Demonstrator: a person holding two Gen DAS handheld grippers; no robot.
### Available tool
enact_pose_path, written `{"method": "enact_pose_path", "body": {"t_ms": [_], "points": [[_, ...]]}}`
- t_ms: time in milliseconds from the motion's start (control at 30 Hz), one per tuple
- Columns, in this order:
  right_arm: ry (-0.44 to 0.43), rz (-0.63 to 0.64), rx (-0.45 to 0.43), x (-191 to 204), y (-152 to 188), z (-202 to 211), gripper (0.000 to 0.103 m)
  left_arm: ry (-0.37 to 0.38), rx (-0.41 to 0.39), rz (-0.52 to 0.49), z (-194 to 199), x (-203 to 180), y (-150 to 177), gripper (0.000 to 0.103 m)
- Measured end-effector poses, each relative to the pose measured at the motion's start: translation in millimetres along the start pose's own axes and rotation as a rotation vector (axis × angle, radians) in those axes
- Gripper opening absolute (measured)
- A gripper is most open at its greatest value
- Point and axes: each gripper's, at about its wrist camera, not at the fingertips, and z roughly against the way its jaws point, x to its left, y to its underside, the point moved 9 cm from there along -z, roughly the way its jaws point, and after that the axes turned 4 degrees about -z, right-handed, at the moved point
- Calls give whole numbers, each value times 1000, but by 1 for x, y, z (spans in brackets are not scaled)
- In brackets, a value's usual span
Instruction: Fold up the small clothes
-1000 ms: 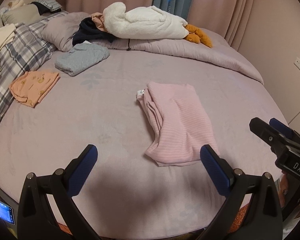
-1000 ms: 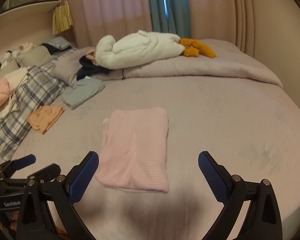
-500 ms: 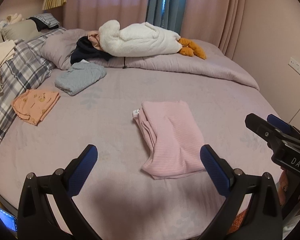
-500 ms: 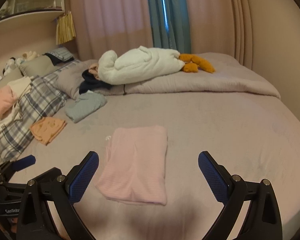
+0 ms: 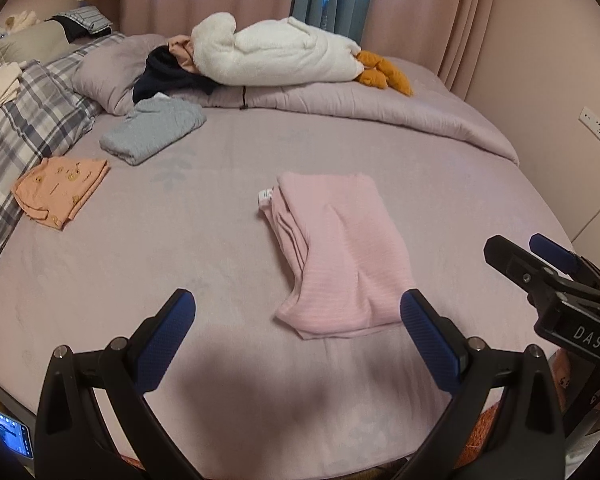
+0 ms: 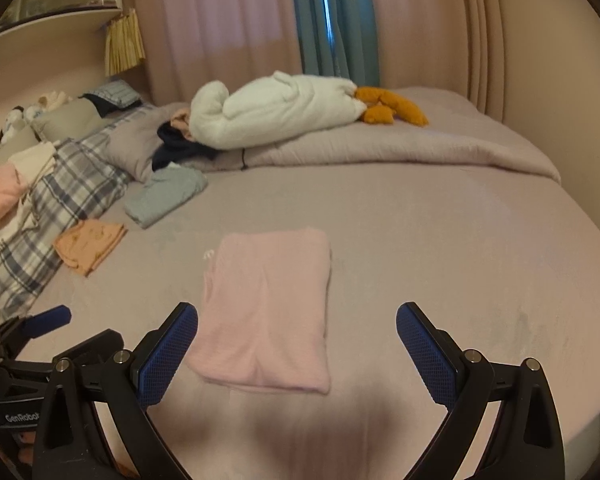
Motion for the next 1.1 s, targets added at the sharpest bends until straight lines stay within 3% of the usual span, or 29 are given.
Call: {"method": "enact_pose_path", "body": {"t_ms": [1100], "points": [[30, -12, 65, -5, 13, -9, 99, 14, 24, -16, -7, -9, 8, 103]]}}
